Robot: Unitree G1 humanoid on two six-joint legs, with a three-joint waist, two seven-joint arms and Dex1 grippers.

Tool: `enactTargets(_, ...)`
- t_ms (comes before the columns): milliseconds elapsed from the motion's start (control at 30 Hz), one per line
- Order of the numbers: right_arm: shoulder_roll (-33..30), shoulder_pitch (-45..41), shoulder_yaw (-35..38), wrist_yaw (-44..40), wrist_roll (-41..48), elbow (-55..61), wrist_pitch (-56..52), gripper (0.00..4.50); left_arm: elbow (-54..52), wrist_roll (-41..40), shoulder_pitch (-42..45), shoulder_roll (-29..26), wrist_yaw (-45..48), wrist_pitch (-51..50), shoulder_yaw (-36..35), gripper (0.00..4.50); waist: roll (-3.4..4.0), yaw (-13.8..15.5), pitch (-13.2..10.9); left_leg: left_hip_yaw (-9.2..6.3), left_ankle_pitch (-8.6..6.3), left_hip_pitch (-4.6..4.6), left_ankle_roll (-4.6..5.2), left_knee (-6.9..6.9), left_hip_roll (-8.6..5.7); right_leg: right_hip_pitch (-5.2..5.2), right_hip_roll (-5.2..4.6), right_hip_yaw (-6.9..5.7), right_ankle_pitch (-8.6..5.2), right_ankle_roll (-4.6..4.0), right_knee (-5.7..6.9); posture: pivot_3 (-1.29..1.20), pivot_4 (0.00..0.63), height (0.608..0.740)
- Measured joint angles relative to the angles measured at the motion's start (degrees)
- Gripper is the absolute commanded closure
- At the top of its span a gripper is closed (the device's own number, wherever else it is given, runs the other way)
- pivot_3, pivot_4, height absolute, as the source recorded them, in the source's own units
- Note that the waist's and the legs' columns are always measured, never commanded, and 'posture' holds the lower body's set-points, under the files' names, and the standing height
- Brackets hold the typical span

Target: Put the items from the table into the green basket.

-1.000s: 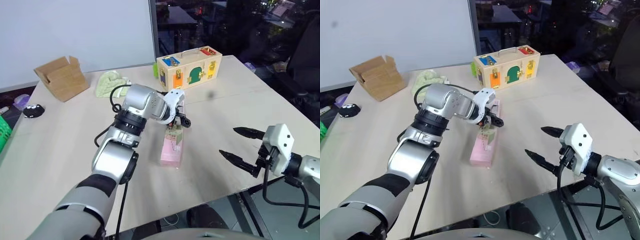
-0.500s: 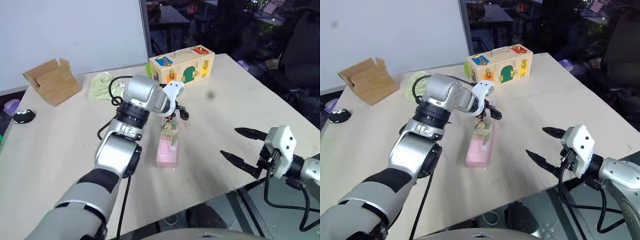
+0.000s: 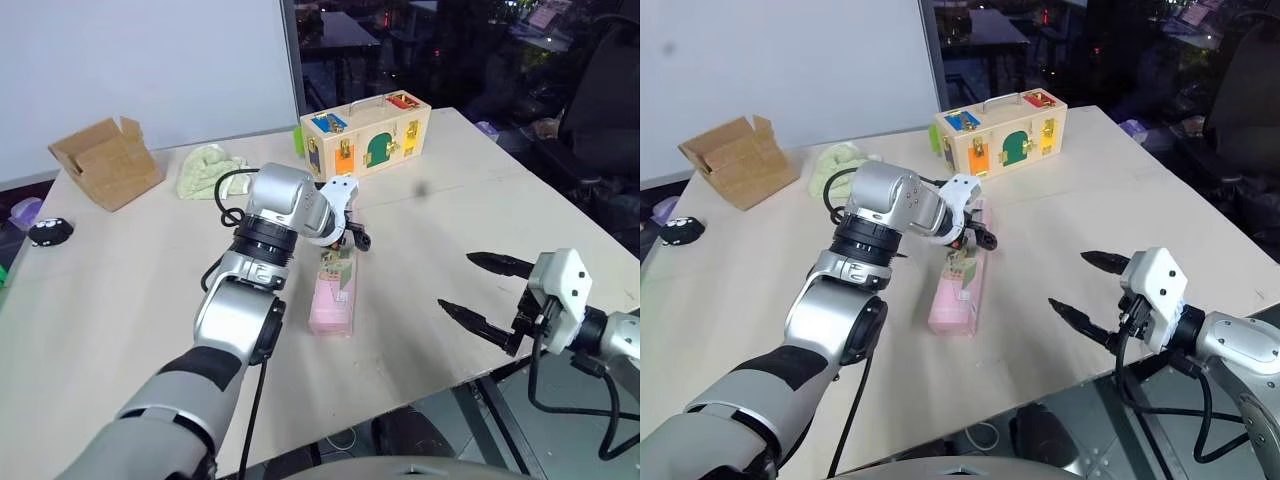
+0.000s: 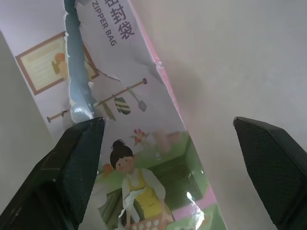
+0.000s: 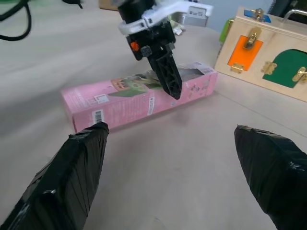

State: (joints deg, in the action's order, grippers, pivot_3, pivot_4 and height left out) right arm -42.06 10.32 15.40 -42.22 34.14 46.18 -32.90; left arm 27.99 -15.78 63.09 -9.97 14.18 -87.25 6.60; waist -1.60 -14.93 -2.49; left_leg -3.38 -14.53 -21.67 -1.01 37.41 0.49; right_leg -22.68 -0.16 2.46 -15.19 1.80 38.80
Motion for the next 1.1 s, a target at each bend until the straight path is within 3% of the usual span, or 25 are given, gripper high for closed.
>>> enactTargets(200,-0.92,0.07,-0.65,-0.1,-0.09,0.15,0.63,0.0,2.36,1.72,-1.02,0.77,-1.46,1.83,-1.09,0.07,0.0,-0.21,0.0,0.03,0.0,0.0,0.0,0.0,0.01,0.03,0.02,0.01,0.0,0.0,0.0,-0.33,0.013,0.74)
enactTargets(400,-1.35,0.33,-1.07,-0.27,-0.26,-0.02,1.25,0.0,-2.39,1.48,-0.95,-2.74,-0.86,-1.77,-2.1,0.07,0.01,-0.09,-0.07,-0.04,0.0,-0.03,0.0,0.0,-0.01,-0.03,0.0,-0.02,0.0,0.0,-0.01,-0.31,0.004,0.74)
enactTargets(667,-1.33,0.05,-2.01,-0.73,-1.43,-0.36,2.47,0.0,-5.96,0.99,-0.74,-3.24,-0.24,-1.52,-3.53,0.07,-0.01,0.05,-0.08,-0.12,0.0,-0.06,0.0,0.0,-0.08,-0.04,-0.09,0.01,-0.01,0.03,-0.01,-0.31,0.006,0.74)
enactTargets(1100,-1.28,0.44,-3.49,-0.7,-2.37,-0.74,3.2,0.0,-15.92,-1.3,-2.57,-8.16,4.14,-1.08,-1.03,0.07,0.01,0.06,-0.09,-0.13,0.0,-0.06,0.0,0.0,-0.08,-0.04,-0.09,0.04,-0.02,0.03,0.0,-0.3,0.006,0.74)
